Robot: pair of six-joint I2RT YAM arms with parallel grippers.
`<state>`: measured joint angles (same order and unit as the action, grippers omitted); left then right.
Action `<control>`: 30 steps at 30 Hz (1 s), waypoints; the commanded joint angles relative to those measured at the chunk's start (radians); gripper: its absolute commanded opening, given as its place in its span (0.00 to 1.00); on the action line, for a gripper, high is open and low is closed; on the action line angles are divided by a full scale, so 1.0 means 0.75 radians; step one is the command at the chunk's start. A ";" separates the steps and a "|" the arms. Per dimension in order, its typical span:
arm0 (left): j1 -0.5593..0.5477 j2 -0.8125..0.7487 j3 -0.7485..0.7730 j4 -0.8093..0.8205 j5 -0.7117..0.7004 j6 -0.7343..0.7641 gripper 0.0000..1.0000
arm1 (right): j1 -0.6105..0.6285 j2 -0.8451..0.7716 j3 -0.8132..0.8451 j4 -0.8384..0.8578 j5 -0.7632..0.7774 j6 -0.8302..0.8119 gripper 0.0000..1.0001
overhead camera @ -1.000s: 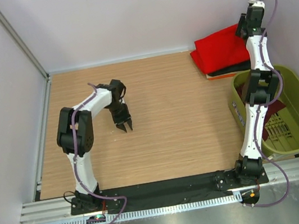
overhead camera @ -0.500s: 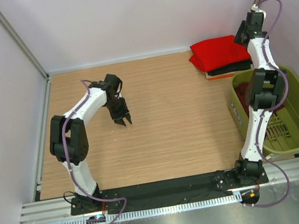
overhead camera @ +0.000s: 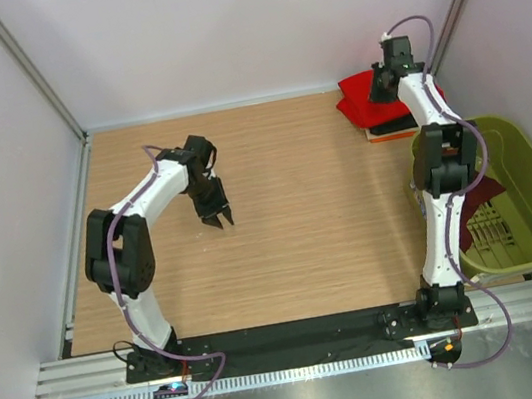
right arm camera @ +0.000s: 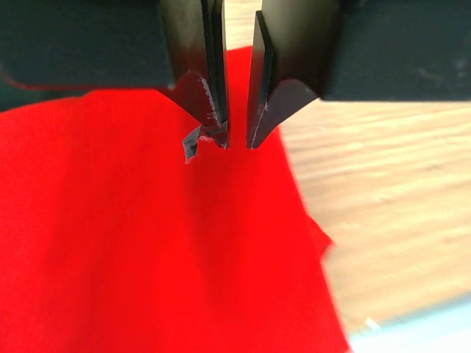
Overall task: Fold and stack the t-shirts
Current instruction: Neatly place the folded tshirt to the corner
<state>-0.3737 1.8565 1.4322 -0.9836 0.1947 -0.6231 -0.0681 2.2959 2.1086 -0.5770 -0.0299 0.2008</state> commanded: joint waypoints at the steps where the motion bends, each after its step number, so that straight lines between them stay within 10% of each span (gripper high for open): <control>1: -0.007 -0.060 0.027 0.015 0.008 0.000 0.34 | -0.016 0.025 -0.024 -0.100 -0.011 -0.037 0.22; 20: -0.007 -0.150 0.262 0.004 -0.055 -0.040 0.34 | 0.009 -0.232 -0.034 -0.243 -0.073 0.108 0.30; 27: -0.007 -0.325 0.326 0.183 -0.014 -0.079 0.33 | 0.117 -0.665 -0.407 -0.198 -0.105 0.333 0.60; 30: -0.007 -0.348 0.316 0.181 0.041 -0.128 0.34 | 0.217 -0.853 -0.549 -0.212 -0.122 0.372 0.95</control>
<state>-0.3748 1.6306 1.6451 -0.8906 0.1837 -0.6788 0.0296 1.8019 1.7714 -0.7368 -0.0822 0.4103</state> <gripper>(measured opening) 0.337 0.904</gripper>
